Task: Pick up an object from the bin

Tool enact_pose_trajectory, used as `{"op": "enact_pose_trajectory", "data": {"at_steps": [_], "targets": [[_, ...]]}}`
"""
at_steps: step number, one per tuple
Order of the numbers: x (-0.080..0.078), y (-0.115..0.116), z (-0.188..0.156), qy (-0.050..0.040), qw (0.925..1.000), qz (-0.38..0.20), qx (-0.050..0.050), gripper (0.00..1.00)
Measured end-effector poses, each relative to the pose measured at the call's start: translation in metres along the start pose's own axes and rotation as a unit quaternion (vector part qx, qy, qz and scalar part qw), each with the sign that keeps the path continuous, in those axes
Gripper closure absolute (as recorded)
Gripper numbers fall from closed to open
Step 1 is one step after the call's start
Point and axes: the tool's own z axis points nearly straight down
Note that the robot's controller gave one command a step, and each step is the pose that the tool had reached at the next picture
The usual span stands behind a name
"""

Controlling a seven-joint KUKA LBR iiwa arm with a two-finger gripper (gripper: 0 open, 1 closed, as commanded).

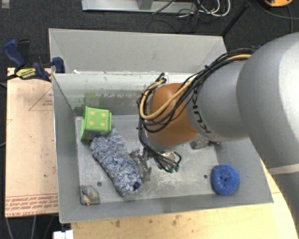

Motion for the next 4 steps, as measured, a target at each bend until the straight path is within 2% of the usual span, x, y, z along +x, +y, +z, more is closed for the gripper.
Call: {"op": "enact_pose_trajectory", "data": {"at_steps": [1,2,3,4], "targets": [[-0.009,0.014,-0.023,-0.0001,1.0,-0.003,0.001,1.0],[-0.016,0.022,-0.028,-0.0026,1.0,-0.007,0.001,1.0],[-0.016,0.035,-0.004,-0.001,0.9999,-0.012,0.001,1.0],[-0.015,0.037,0.005,-0.0013,0.9999,-0.012,0.001,1.0]]}}
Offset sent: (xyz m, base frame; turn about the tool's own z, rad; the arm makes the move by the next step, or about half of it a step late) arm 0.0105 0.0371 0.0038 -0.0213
